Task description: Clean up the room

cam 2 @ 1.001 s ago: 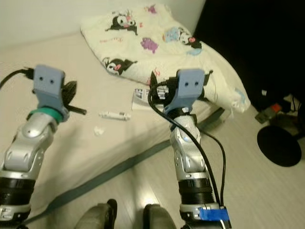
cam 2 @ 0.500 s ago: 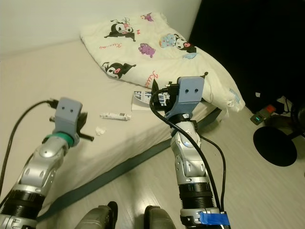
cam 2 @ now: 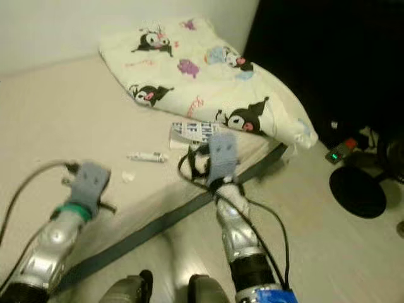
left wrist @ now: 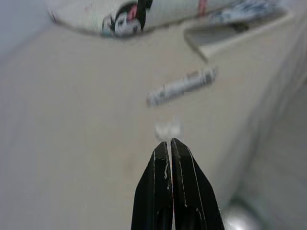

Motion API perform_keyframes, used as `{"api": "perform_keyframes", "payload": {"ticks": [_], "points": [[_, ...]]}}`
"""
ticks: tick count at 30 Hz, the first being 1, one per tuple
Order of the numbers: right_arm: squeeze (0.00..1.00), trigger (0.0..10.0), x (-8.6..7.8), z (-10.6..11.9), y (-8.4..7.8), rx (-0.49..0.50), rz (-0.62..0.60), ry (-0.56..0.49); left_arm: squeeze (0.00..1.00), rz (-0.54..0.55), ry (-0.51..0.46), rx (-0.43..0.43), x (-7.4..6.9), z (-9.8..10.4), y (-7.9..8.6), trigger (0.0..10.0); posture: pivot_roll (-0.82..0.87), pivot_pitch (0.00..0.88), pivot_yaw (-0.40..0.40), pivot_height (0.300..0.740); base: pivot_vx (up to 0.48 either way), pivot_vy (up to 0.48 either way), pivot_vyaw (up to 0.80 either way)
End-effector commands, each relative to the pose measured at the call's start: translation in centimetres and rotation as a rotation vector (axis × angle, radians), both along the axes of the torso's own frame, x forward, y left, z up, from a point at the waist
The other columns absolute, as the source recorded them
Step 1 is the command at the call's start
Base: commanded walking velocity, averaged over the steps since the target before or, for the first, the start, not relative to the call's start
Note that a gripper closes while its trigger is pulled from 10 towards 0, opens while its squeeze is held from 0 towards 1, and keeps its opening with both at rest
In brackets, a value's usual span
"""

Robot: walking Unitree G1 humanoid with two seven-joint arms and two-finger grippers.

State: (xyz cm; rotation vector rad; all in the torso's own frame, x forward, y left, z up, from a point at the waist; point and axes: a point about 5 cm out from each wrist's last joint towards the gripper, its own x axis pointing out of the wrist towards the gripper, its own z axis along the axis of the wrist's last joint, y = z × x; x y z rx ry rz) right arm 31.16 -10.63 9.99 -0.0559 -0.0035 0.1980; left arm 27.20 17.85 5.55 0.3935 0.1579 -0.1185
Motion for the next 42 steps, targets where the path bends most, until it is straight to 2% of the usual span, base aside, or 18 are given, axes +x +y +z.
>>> {"api": "perform_keyframes", "payload": {"ticks": [1,4,5,7,9,10,11,15,19,21,27,32,38,42], "points": [[0.00,10.0,-0.4,-0.5,-0.5,-0.005,-0.025,-0.005,0.00,-0.003,0.014,-0.003,-0.5,-0.7,-0.3,10.0,-0.02,0.053,-0.024,0.740,0.000,0.000,0.00],[0.00,10.0,-1.3,-0.1,-1.6,0.032,-0.052,-0.072,0.00,0.029,0.002,-0.075,-0.7,-0.2,-0.4,10.0,-0.02,0.043,-0.033,0.740,0.000,0.000,0.00],[0.00,10.0,-1.3,-0.1,-1.6,0.032,-0.052,-0.072,0.00,0.029,0.002,-0.075,-0.7,-0.2,-0.4,10.0,-0.02,0.043,-0.033,0.740,0.000,0.000,0.00],[0.00,10.0,-1.5,0.4,-2.4,0.039,-0.043,-0.116,0.00,0.030,-0.048,-0.119,-0.3,0.9,-0.9,10.0,0.00,0.038,-0.062,0.740,0.000,0.000,0.00],[0.00,10.0,-1.6,0.7,-2.8,0.042,-0.052,-0.130,0.00,0.018,-0.084,-0.119,0.0,1.7,-1.2,10.0,0.02,0.035,-0.085,0.740,0.000,0.000,0.00],[0.00,10.0,-1.6,0.8,-3.1,0.039,-0.059,-0.138,0.00,0.008,-0.114,-0.113,0.2,2.1,-1.4,10.0,0.02,0.035,-0.085,0.740,0.000,0.000,0.00],[0.00,10.0,-1.8,1.1,-3.2,0.035,-0.059,-0.155,0.00,0.024,-0.150,-0.144,0.6,2.9,-1.4,10.0,0.00,0.033,-0.076,0.740,0.000,0.000,0.00],[0.00,10.0,-2.5,2.1,-3.2,0.015,-0.052,-0.215,0.00,0.032,-0.210,-0.203,0.9,4.5,-1.3,10.0,-0.04,0.029,-0.036,0.740,0.000,0.000,0.00],[0.00,10.0,-2.7,2.5,-3.2,0.011,-0.054,-0.233,0.00,0.018,-0.218,-0.201,0.8,4.8,-1.3,10.0,-0.04,0.029,-0.033,0.740,0.000,0.000,0.00],[0.00,10.0,-3.2,3.7,-3.5,0.021,-0.100,-0.298,0.00,-0.011,-0.264,-0.172,0.4,6.0,-0.6,10.0,-0.04,0.004,-0.014,0.740,0.000,0.000,0.00],[0.00,10.0,-3.1,4.9,-4.3,0.036,-0.127,-0.337,0.00,0.000,-0.287,-0.175,0.4,7.0,-0.3,10.0,-0.06,0.005,-0.002,0.740,0.000,0.000,0.00],[0.00,10.0,-3.4,4.8,-4.4,0.025,-0.107,-0.332,0.00,-0.029,-0.290,-0.162,0.2,6.9,-1.0,10.0,-0.07,0.004,0.026,0.740,0.000,0.000,0.00],[0.00,10.0,-4.3,4.4,-3.6,0.044,-0.094,-0.308,0.00,-0.039,-0.270,-0.153,0.1,7.0,-0.5,10.0,-0.06,0.002,0.040,0.740,0.000,0.000,0.00],[0.00,10.0,-4.4,3.9,-3.4,0.054,-0.091,-0.288,0.00,-0.031,-0.265,-0.157,0.3,7.2,-0.4,10.0,-0.07,0.000,0.044,0.740,0.000,0.000,0.00]]}}
